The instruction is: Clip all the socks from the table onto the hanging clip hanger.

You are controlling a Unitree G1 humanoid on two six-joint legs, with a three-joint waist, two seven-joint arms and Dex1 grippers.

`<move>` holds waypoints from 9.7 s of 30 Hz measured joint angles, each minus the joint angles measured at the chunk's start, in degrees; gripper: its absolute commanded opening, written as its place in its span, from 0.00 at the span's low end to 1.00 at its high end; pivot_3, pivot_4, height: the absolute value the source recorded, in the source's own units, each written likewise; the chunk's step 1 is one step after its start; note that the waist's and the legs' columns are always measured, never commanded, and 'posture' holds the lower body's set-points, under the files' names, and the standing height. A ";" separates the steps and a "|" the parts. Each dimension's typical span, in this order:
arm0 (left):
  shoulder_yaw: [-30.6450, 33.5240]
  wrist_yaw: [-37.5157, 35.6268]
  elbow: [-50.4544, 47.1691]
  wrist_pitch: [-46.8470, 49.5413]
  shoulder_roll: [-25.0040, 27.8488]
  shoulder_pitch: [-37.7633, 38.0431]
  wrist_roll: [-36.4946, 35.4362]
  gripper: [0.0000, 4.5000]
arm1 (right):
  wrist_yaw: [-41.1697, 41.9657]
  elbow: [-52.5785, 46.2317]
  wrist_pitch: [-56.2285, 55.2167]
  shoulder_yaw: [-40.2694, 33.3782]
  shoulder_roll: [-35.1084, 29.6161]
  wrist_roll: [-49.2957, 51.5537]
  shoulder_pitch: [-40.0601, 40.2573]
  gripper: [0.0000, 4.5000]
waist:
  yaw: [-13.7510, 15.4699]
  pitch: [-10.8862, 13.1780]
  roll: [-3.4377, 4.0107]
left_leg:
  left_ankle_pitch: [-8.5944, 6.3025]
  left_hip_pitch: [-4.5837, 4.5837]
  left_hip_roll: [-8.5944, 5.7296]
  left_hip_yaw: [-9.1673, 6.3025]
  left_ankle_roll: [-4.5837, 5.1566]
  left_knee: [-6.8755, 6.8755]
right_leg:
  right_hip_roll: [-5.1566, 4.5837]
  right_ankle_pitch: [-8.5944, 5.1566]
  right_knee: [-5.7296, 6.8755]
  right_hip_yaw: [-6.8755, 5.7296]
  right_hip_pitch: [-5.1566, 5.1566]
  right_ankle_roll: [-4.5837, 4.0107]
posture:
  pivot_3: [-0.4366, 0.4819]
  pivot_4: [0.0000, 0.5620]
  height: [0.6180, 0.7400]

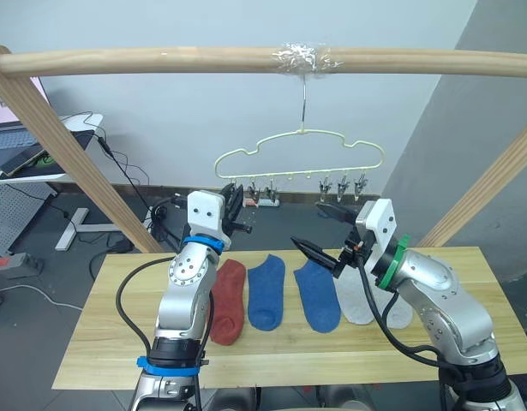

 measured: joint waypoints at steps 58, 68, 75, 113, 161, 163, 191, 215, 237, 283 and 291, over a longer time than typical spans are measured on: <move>-0.57 -6.08 -6.85 8.40 7.85 2.07 0.98 0.08 | -13.77 25.19 10.11 -4.49 -4.27 -12.89 3.01 1.00 | -0.11 0.01 0.03 | 0.00 0.03 0.02 0.18 0.02 0.01 | 0.03 0.02 0.05 0.14 -0.03 -0.03 | 0.41 0.23 1.00; -0.08 -6.33 -7.52 9.84 8.02 1.88 0.95 0.08 | -12.47 38.36 8.85 -4.46 -4.15 -15.57 -0.92 1.00 | -0.07 0.01 0.03 | 0.00 0.03 0.04 0.19 0.01 -0.01 | 0.06 0.03 0.03 0.16 -0.03 -0.04 | 0.43 0.25 1.00; -0.03 -6.37 -9.12 10.69 8.02 2.77 0.95 0.08 | -11.82 39.38 8.91 -4.46 -5.36 -17.43 0.64 1.00 | 0.03 0.01 0.03 | 0.00 0.03 0.05 0.18 0.02 0.00 | 0.06 0.03 0.04 0.16 -0.02 -0.03 | 0.43 0.26 1.00; 17.63 -6.23 -11.29 54.12 12.30 -4.58 -44.52 0.08 | -0.86 1.10 26.92 -3.12 -2.36 1.44 0.44 0.01 | 0.11 0.33 -0.12 | 0.00 0.01 0.19 0.03 0.00 -0.01 | 0.21 0.04 -0.02 0.11 -0.04 -0.06 | 0.43 0.27 1.00; 16.74 -3.50 -11.30 54.19 12.58 -4.50 -50.22 0.08 | -11.78 2.08 35.17 1.21 13.92 12.61 -8.09 0.01 | 0.13 0.35 -0.08 | -0.01 -0.10 0.10 -0.24 -0.01 -0.14 | 0.17 0.06 0.03 0.20 -0.39 -0.10 | 0.45 0.27 1.00; 16.73 -3.49 -11.30 54.14 12.58 -4.50 -50.22 0.08 | -11.79 2.15 35.12 1.25 13.89 12.53 -8.09 0.01 | 0.14 0.36 -0.08 | -0.01 -0.10 0.10 -0.24 -0.01 -0.15 | 0.17 0.06 0.02 0.20 -0.40 -0.09 | 0.45 0.27 1.00; 16.82 -3.26 -13.43 52.25 16.58 -0.86 -54.34 0.99 | -12.42 5.00 32.29 3.97 14.96 11.64 -8.46 0.00 | -0.05 0.41 -0.03 | -0.01 -0.10 0.11 -0.24 -0.01 -0.28 | 0.18 0.06 0.00 0.24 -0.47 -0.10 | 0.46 0.28 1.00; 13.42 -6.06 -20.45 49.54 22.84 8.00 -50.39 1.00 | -7.59 8.43 26.89 7.92 4.55 6.07 -3.18 0.99 | 0.23 0.41 -0.01 | 0.00 -0.11 0.10 -0.18 -0.05 -0.35 | 0.17 0.05 -0.04 0.29 -0.48 -0.11 | 0.46 0.21 1.00; -8.03 -0.42 -20.48 23.20 9.75 3.89 -13.61 0.56 | -3.35 -0.65 18.23 -1.66 -6.64 4.42 3.49 1.00 | 0.42 0.41 -0.06 | 0.00 -0.16 0.11 0.30 -0.04 -0.24 | 0.17 0.06 -0.12 0.36 -0.39 -0.09 | 0.42 0.23 1.00; -5.83 2.52 0.45 2.93 -2.03 -1.18 2.90 0.33 | -0.48 -3.60 13.85 -4.93 -5.48 10.92 -3.03 1.00 | 0.17 0.41 -0.08 | 0.00 -0.17 0.10 0.27 -0.05 -0.01 | 0.17 0.11 -0.01 0.31 -0.33 0.00 | 0.39 0.23 1.00; -5.74 1.71 2.58 2.30 -2.23 -1.95 2.91 0.33 | -1.02 -3.58 13.81 -4.93 -5.15 10.40 -3.06 1.00 | 0.10 0.41 -0.08 | 0.00 -0.17 0.10 0.27 -0.05 -0.02 | 0.17 0.12 -0.01 0.31 -0.34 0.00 | 0.38 0.24 1.00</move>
